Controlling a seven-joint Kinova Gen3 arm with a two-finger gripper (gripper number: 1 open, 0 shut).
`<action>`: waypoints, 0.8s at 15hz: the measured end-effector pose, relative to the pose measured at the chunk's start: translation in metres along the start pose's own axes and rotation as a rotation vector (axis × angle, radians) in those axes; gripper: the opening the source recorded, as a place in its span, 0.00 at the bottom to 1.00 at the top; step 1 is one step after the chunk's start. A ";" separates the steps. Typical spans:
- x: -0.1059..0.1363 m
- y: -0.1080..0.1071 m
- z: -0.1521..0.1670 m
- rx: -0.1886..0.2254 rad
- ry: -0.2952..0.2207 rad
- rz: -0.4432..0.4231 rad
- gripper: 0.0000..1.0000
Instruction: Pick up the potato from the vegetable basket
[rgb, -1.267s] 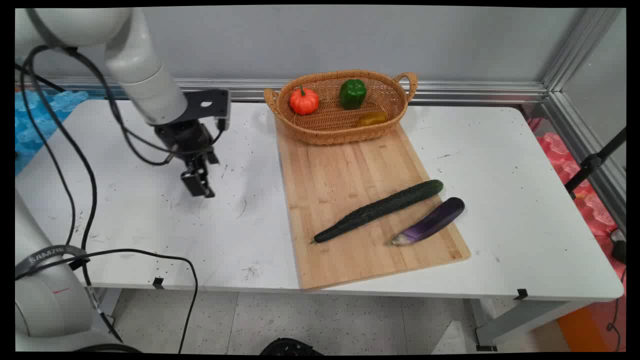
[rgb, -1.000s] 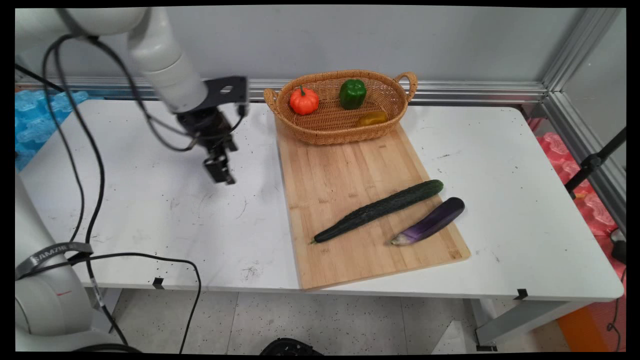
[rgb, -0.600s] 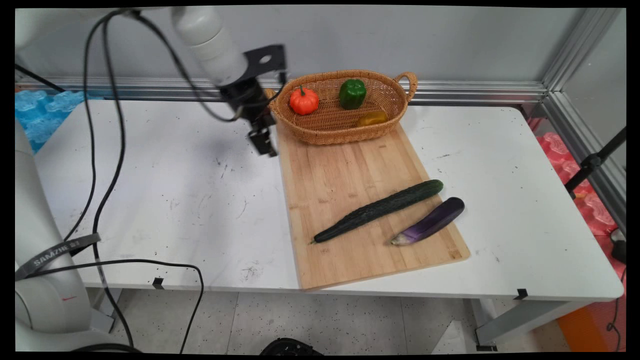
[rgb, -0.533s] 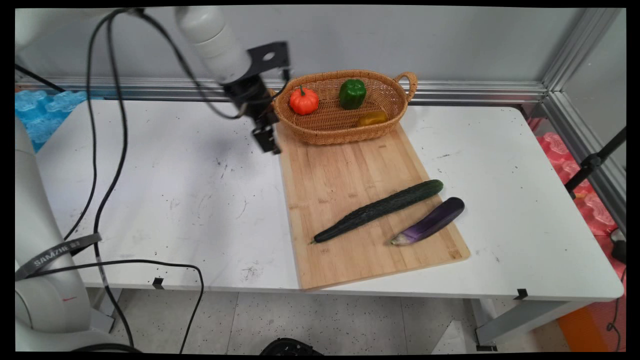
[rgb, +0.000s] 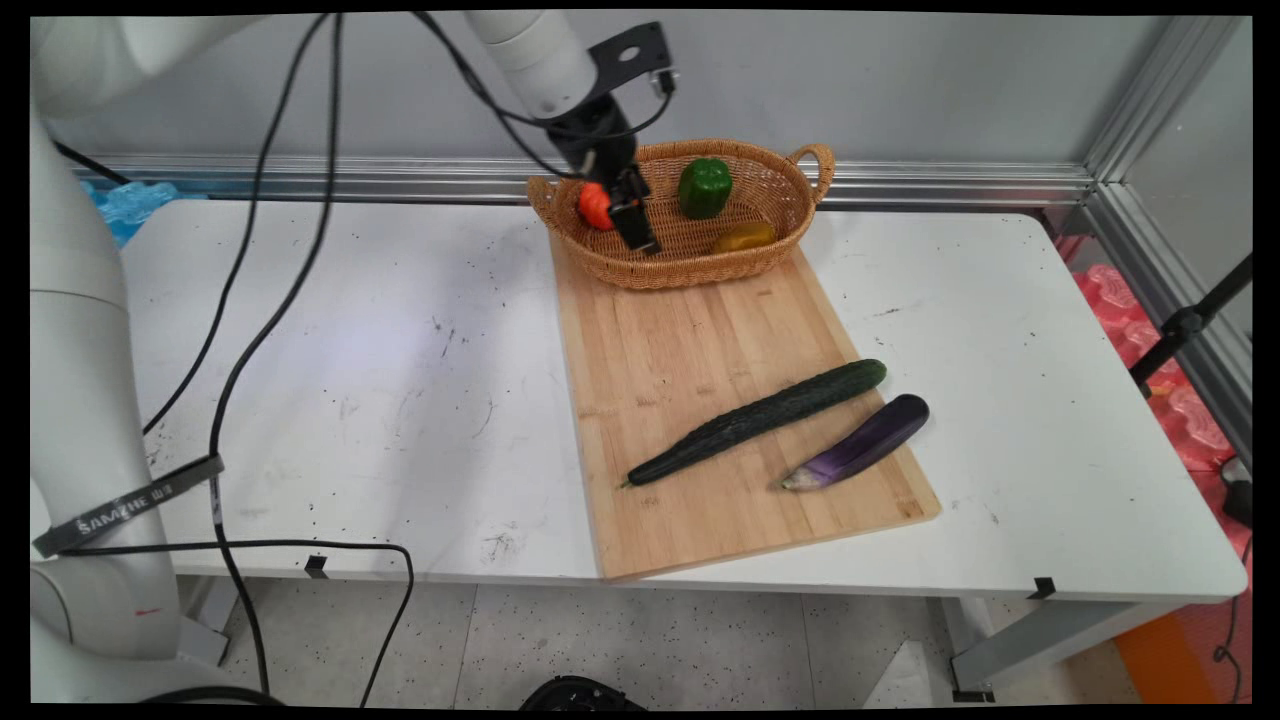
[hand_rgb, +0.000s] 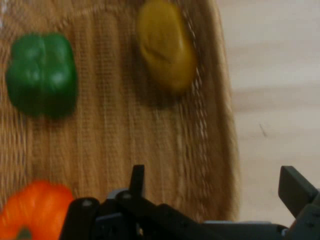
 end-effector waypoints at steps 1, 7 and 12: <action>0.004 -0.004 0.005 -0.003 0.011 -0.001 1.00; 0.031 -0.032 0.040 -0.024 0.084 -0.031 1.00; 0.042 -0.046 0.062 -0.037 0.123 -0.064 1.00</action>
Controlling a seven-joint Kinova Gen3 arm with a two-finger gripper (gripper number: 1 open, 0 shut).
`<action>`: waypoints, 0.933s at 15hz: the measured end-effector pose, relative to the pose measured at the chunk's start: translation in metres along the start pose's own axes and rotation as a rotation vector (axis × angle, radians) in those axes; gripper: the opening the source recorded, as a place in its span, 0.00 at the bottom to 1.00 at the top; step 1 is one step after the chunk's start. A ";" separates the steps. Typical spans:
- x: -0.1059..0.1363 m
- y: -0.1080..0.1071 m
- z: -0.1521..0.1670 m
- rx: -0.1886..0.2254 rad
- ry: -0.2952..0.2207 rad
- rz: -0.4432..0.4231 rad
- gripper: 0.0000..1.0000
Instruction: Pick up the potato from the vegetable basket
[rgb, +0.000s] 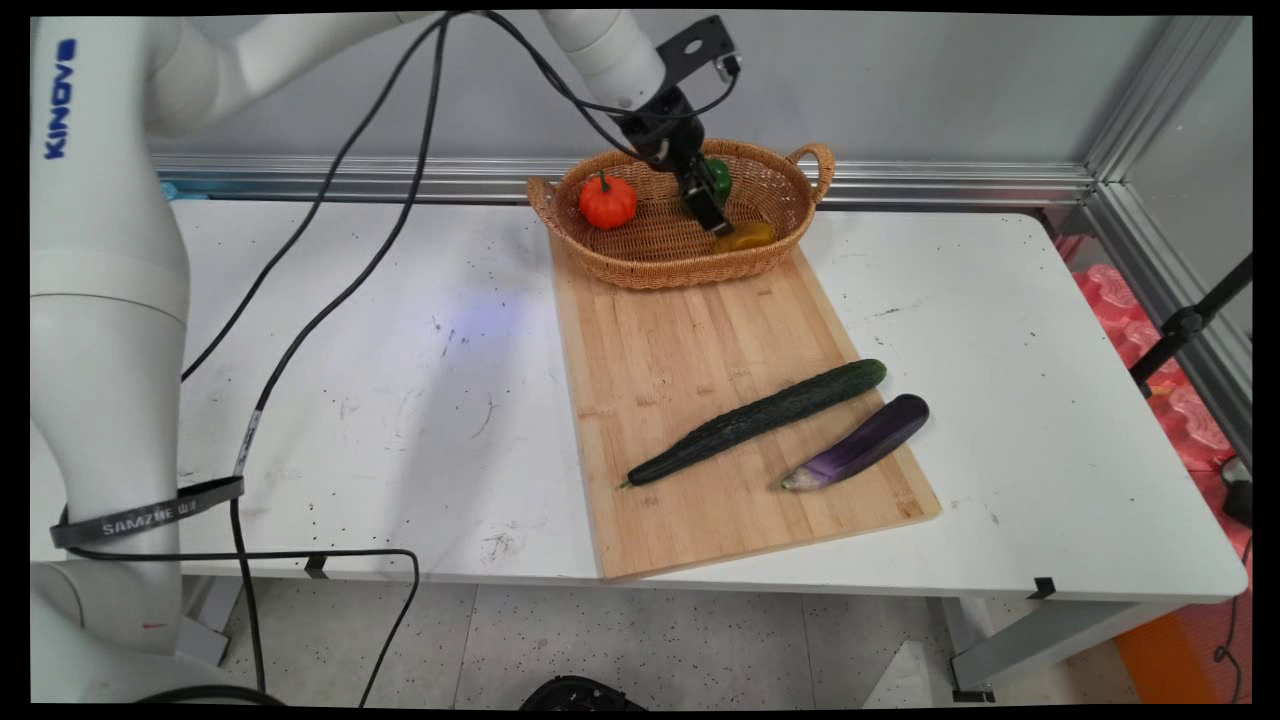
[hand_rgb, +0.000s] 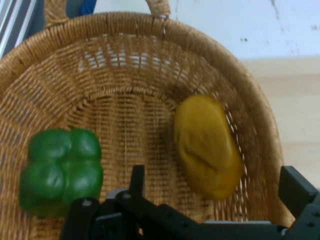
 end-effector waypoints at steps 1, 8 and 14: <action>0.001 -0.001 0.003 -0.002 0.004 -0.005 1.00; 0.003 -0.012 0.038 -0.008 0.036 -0.063 1.00; 0.000 -0.016 0.057 -0.008 0.049 -0.100 1.00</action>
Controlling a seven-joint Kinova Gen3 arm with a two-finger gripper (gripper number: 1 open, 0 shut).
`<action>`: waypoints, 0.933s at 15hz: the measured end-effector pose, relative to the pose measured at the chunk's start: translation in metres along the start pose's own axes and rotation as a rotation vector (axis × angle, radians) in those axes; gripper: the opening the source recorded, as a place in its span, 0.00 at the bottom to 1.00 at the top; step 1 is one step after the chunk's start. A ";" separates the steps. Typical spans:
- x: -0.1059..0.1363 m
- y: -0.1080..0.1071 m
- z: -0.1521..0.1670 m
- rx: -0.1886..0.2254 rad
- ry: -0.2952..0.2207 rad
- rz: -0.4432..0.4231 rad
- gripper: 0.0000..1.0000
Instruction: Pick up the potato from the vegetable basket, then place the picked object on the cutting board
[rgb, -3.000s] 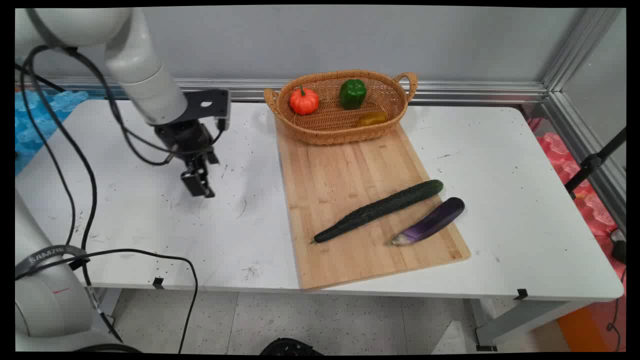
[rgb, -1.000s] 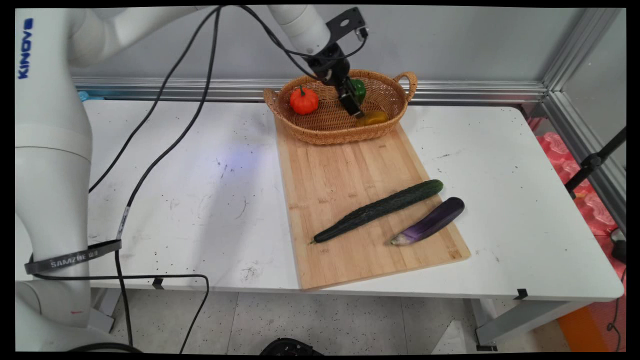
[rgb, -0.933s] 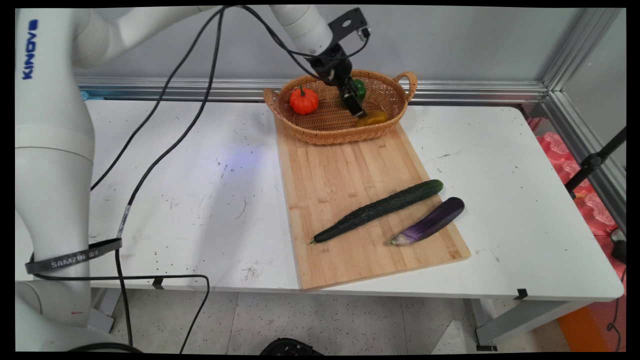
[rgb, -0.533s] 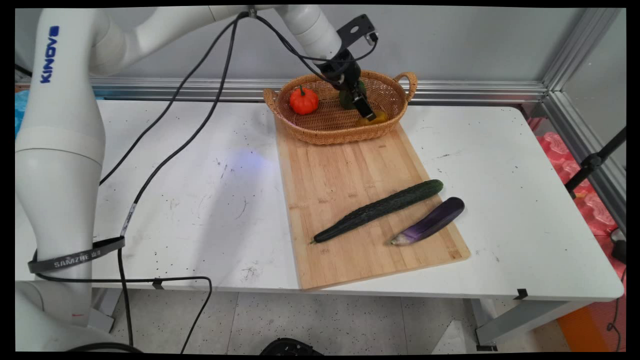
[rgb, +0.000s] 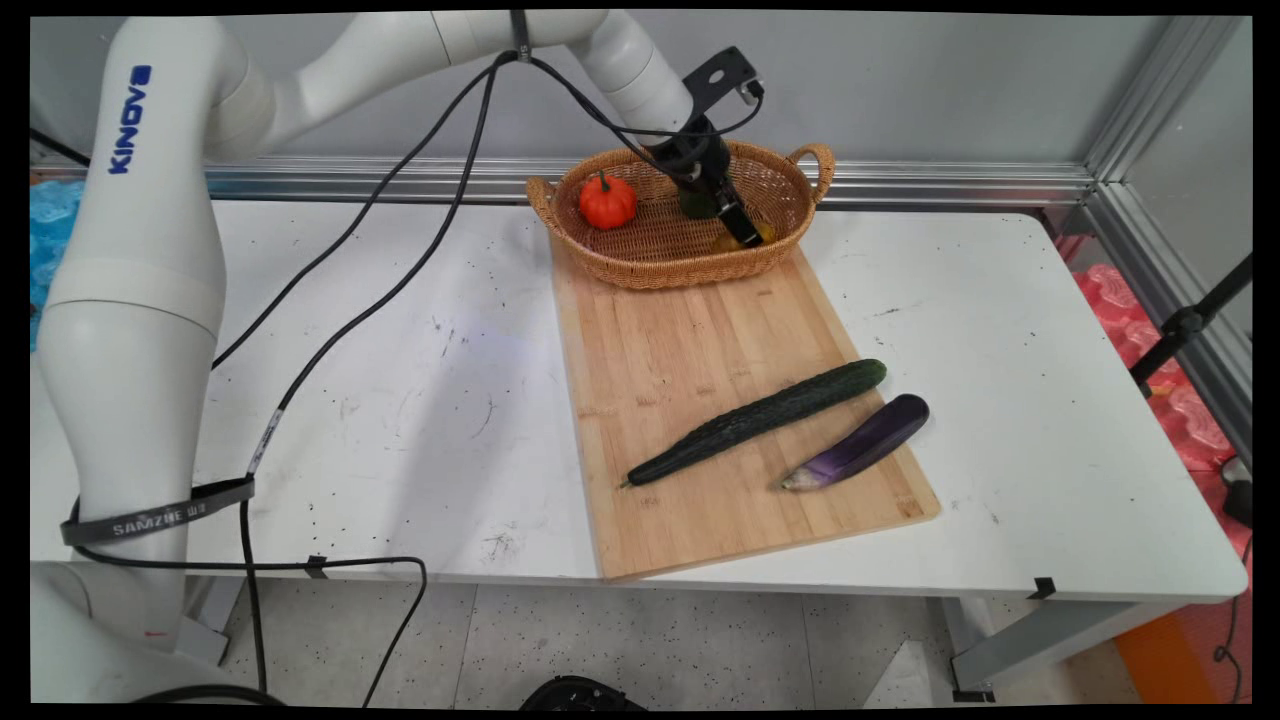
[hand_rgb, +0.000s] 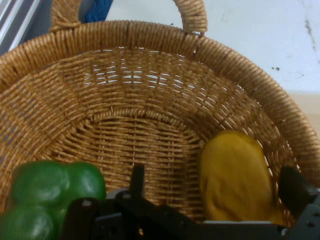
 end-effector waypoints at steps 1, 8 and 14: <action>0.000 0.000 0.002 0.000 0.001 -0.004 1.00; 0.000 -0.002 0.009 -0.001 0.015 -0.031 1.00; 0.001 0.001 0.011 -0.014 0.015 -0.042 0.00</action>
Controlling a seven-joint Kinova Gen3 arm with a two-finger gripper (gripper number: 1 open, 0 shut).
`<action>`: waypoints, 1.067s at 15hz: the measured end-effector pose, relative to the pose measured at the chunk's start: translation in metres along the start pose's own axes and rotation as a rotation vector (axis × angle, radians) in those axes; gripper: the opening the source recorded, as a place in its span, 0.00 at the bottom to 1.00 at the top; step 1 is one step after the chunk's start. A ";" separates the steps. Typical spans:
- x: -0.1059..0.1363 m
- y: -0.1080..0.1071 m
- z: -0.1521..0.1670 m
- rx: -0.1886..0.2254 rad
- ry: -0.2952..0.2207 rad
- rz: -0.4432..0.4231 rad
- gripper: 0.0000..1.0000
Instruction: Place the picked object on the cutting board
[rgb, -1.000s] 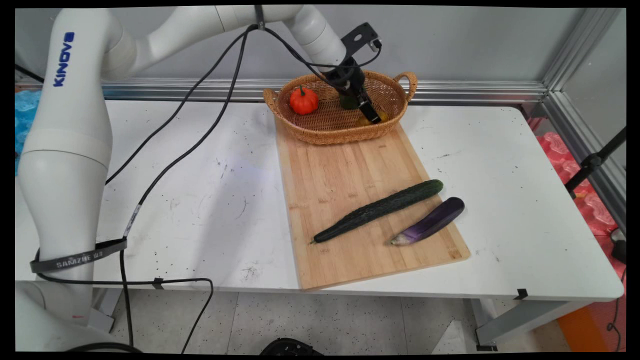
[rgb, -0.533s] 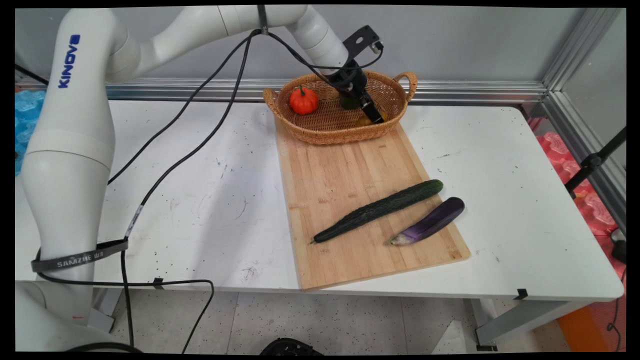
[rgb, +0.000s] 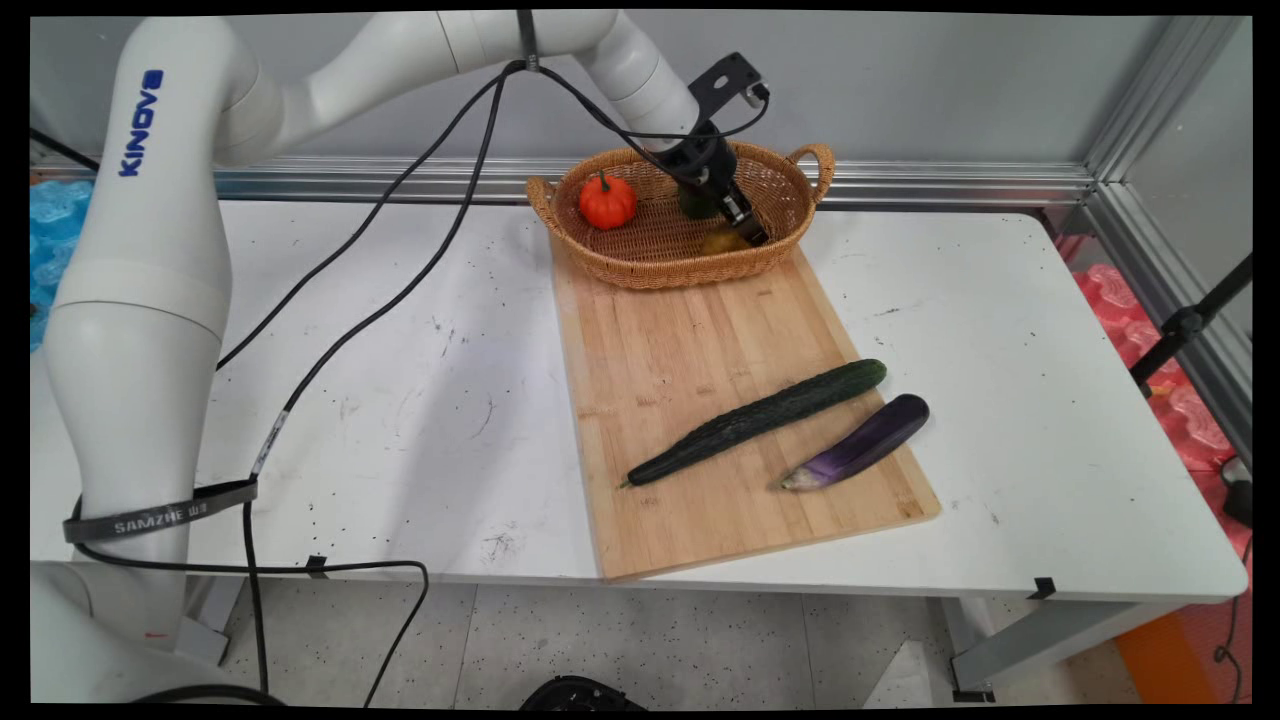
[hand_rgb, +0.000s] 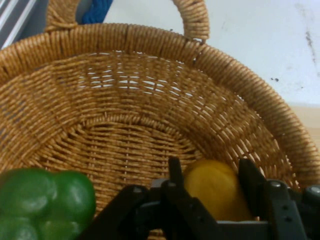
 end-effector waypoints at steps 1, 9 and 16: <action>0.000 0.001 0.000 -0.003 -0.001 -0.001 0.00; 0.009 0.006 -0.007 0.001 0.003 0.006 0.00; 0.040 0.025 -0.034 0.051 -0.025 0.106 0.00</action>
